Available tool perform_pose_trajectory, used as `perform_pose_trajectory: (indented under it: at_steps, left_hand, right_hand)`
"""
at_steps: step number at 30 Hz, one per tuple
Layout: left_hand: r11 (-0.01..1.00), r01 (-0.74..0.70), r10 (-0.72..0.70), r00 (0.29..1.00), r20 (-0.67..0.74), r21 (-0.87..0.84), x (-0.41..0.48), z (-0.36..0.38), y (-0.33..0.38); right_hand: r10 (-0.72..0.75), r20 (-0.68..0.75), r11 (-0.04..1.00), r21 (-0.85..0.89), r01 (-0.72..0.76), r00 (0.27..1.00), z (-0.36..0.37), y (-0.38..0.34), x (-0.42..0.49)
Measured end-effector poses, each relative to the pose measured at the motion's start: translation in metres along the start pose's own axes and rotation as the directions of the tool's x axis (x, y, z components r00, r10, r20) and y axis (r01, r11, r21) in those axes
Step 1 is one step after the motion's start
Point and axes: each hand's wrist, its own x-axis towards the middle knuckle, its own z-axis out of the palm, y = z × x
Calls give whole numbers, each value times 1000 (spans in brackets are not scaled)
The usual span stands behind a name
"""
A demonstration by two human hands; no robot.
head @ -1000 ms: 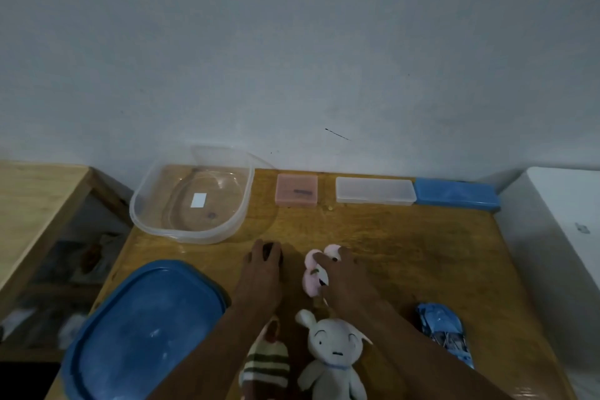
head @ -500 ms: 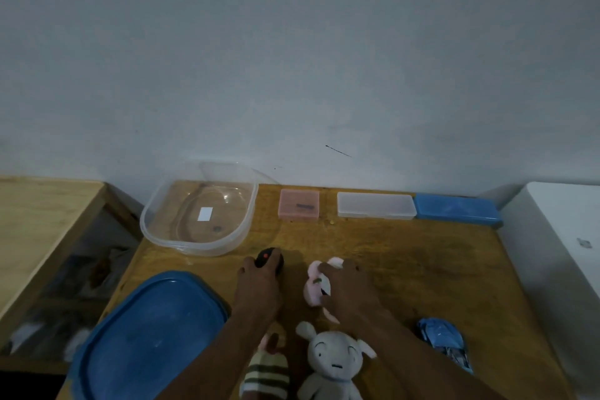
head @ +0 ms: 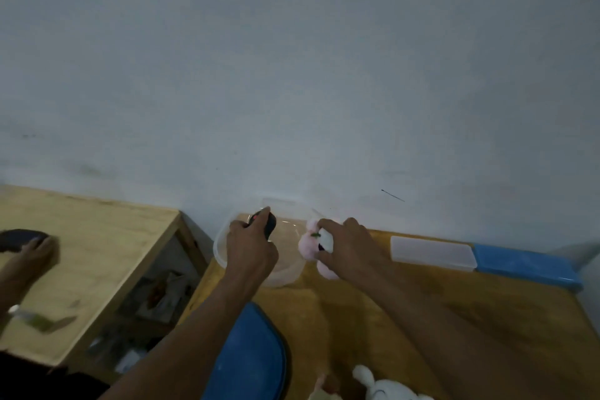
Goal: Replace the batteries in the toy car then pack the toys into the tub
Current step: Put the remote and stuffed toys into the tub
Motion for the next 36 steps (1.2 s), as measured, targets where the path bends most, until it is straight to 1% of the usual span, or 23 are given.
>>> perform_pose_trajectory:
  at_steps: [2, 5, 9, 12, 17, 22, 27, 30, 35, 36]
  left_hand:
    - [1000, 11, -11, 1000, 28, 7, 13, -8, -11]
    - [999, 40, -41, 997, 72, 7, 42, -8, -34]
    - [1000, 2, -1, 989, 149, -11, 75, 11, -58]
    - [1000, 0, 0, 976, 216, 0, 100, 33, -71]
    - [998, -7, -14, 952, 305, 66, 133, 69, -89]
    - [996, -14, -18, 941, 338, 91, 150, 85, -100]
    - [999, -17, -2, 932, 363, 50, 156, 102, -109]
    - [1000, 0, -5, 923, 386, 13, 158, 105, -107]
    - [999, 26, -14, 918, 396, -26, 154, 96, -102]
    - [1000, 4, 7, 924, 382, -28, 151, 94, -101]
  right_hand:
    - [-29, -10, 999, -22, 29, 1000, 7, -17, 20]
    - [-37, -9, 996, -76, 36, 999, 17, -43, 43]
    - [-10, 15, 991, -135, 12, 1000, 41, -58, 73]
    - [21, 48, 979, -205, -11, 999, 59, -60, 93]
    - [99, 120, 952, -299, -59, 988, 87, -53, 124]
    - [145, 153, 917, -393, -75, 978, 109, -44, 145]
    - [191, 227, 932, -347, -104, 955, 125, -34, 155]
    - [194, 222, 926, -364, -103, 955, 129, -32, 158]
    - [212, 239, 931, -344, -122, 947, 126, -39, 153]
    - [213, 239, 935, -332, -126, 948, 123, -41, 150]
